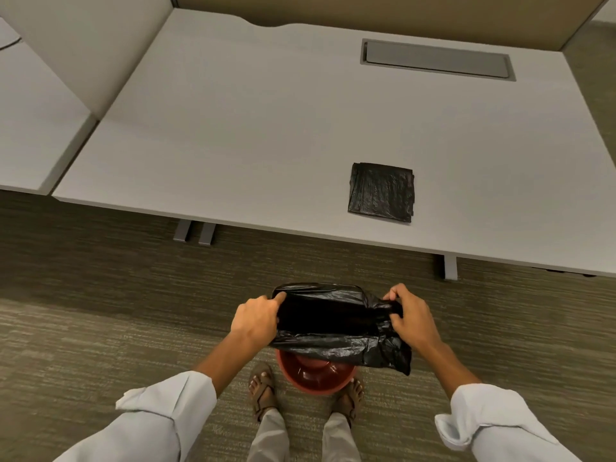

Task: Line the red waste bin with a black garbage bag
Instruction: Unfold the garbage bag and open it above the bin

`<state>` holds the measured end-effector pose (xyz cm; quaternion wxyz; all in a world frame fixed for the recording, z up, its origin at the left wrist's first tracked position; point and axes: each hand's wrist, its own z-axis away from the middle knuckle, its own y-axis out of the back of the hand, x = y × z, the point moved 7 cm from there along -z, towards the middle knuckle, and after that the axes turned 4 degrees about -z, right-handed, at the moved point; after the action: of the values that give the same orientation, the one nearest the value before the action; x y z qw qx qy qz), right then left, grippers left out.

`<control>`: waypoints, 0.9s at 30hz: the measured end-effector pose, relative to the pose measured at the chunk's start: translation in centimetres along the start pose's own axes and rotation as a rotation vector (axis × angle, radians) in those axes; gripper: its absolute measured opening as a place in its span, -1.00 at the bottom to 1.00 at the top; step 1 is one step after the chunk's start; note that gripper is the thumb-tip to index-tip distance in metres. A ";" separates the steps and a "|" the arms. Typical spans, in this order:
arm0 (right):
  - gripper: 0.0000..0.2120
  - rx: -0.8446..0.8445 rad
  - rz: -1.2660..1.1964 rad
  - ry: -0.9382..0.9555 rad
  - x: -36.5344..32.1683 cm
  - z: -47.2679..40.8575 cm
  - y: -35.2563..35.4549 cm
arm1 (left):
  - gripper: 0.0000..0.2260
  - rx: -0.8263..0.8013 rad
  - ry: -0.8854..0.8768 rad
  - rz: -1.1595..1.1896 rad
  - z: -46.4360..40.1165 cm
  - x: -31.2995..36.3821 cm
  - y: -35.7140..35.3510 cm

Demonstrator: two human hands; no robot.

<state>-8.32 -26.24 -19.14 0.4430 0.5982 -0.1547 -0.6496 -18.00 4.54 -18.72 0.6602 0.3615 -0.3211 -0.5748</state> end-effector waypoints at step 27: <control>-0.66 -0.313 0.152 -0.052 9.3 -2.8 -12.8 | -0.09 -0.258 -0.175 -0.260 -9.2 0.1 -15.9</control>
<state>-9.75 -25.20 -35.08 0.5745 0.4915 -0.1080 -0.6456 -18.62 4.22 -37.11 0.5907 0.2610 -0.2514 -0.7209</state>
